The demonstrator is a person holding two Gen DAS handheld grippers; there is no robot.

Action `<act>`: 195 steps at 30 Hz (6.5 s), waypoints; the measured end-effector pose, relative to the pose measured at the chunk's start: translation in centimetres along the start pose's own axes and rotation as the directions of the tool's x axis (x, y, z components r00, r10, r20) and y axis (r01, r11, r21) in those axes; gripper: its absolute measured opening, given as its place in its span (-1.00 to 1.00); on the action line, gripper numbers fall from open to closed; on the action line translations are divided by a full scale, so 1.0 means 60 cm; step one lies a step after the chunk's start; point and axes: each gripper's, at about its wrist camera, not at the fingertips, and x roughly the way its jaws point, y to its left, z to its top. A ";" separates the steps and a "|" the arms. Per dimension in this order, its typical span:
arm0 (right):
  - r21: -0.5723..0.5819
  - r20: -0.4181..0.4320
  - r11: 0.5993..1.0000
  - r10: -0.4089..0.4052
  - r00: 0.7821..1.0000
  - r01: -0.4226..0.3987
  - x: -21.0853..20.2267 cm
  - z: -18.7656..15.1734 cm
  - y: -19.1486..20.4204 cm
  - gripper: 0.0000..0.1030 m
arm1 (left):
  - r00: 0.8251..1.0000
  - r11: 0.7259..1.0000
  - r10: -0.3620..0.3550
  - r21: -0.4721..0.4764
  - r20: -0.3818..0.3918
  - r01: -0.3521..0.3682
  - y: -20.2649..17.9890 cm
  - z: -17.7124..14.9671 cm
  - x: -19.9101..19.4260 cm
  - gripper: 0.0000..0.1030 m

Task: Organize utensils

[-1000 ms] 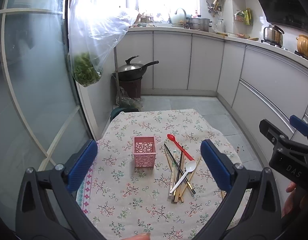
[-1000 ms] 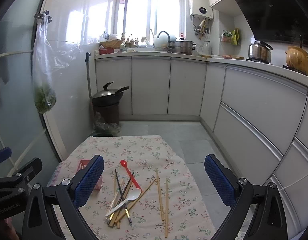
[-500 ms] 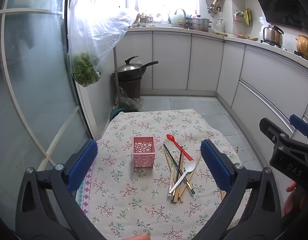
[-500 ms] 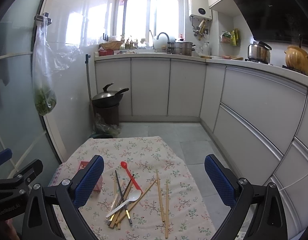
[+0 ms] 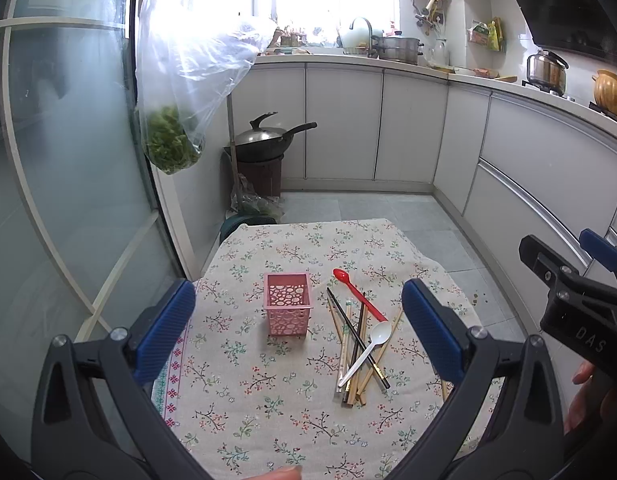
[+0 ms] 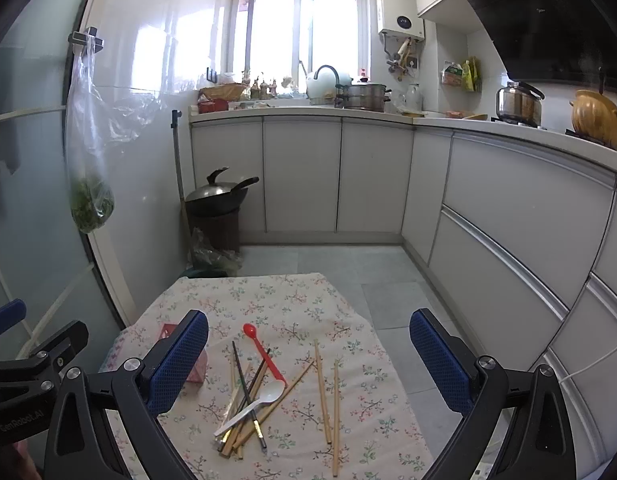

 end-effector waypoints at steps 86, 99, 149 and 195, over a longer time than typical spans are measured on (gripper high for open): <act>0.186 -0.653 0.977 0.046 0.756 0.101 0.386 -0.152 -0.203 0.99 | 0.676 0.900 -0.125 0.204 -0.727 0.386 -0.242 -0.145 0.511 0.24; 0.180 -0.661 0.978 0.037 0.749 0.110 0.394 -0.164 -0.204 0.99 | 0.638 0.910 -0.100 0.188 -0.764 0.368 -0.258 -0.165 0.561 -0.04; 0.104 -0.719 0.993 0.039 0.694 0.052 0.555 -0.206 -0.090 -0.89 | 0.857 0.892 -0.452 -0.096 -0.247 0.442 -0.024 0.015 0.326 -0.27; 0.130 -0.238 0.948 0.313 0.920 -0.289 0.291 0.032 0.020 -0.89 | 0.969 0.975 -0.182 -0.155 -0.166 0.157 0.057 0.013 0.403 0.12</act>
